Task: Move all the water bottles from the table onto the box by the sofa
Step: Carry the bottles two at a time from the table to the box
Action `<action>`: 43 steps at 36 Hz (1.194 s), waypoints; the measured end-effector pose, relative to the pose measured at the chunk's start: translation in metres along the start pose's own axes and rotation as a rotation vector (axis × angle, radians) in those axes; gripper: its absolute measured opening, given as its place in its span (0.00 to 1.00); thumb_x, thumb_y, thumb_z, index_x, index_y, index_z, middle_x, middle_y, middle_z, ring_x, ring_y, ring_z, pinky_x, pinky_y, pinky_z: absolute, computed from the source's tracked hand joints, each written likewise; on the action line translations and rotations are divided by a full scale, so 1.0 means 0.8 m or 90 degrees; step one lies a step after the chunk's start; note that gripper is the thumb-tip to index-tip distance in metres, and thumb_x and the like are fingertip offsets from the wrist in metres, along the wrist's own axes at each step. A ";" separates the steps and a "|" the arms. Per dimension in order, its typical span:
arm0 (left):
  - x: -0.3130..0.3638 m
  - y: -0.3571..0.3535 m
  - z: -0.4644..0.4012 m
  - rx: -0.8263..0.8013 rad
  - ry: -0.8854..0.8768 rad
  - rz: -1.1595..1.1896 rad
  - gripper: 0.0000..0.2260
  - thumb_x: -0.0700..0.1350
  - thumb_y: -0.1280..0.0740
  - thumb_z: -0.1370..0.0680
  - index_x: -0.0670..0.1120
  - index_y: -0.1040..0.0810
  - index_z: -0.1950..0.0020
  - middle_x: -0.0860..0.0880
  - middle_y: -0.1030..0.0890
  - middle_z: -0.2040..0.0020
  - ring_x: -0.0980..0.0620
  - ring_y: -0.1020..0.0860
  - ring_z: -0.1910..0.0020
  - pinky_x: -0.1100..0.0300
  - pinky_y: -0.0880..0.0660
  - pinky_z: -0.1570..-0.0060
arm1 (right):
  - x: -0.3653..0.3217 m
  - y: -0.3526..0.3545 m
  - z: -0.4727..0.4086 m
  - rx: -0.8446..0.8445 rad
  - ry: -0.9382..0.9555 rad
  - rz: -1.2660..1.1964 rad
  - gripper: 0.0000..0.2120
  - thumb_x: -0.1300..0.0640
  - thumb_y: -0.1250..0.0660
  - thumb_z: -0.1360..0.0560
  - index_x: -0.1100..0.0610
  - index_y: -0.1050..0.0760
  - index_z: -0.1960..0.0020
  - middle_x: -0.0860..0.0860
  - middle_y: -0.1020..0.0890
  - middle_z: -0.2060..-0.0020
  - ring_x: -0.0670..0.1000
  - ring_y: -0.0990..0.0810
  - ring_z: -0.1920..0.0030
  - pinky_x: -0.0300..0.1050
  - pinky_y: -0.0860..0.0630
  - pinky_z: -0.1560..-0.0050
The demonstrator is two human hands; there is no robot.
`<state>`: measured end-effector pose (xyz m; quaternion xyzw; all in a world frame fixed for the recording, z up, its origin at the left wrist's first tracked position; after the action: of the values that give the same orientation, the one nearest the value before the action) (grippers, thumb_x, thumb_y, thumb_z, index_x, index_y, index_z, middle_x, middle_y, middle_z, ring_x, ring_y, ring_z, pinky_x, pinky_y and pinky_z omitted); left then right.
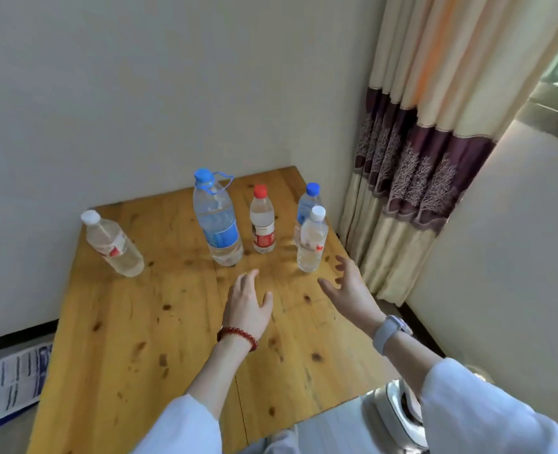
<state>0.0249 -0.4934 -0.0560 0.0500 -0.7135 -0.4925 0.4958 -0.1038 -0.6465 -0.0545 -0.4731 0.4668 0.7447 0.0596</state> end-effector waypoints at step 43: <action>0.141 -0.166 -0.071 -0.297 -0.229 0.303 0.36 0.62 0.35 0.41 0.46 0.39 0.39 0.51 0.28 0.49 0.52 0.27 0.51 0.63 0.32 0.56 | 0.110 0.113 0.084 0.378 -0.143 -0.321 0.33 0.39 0.27 0.45 0.41 0.38 0.43 0.42 0.26 0.47 0.37 0.25 0.48 0.28 0.29 0.51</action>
<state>-0.0439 -0.6615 -0.0800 -0.3187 -0.6495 -0.5138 0.4612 -0.2435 -0.6773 -0.0561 -0.4504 0.5217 0.5867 0.4251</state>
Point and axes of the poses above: each hand's wrist, its own z-axis away from the middle knuckle, its own y-axis out of the back of the hand, x = y × z, the point moved 6 cm from there along -z, towards the middle knuckle
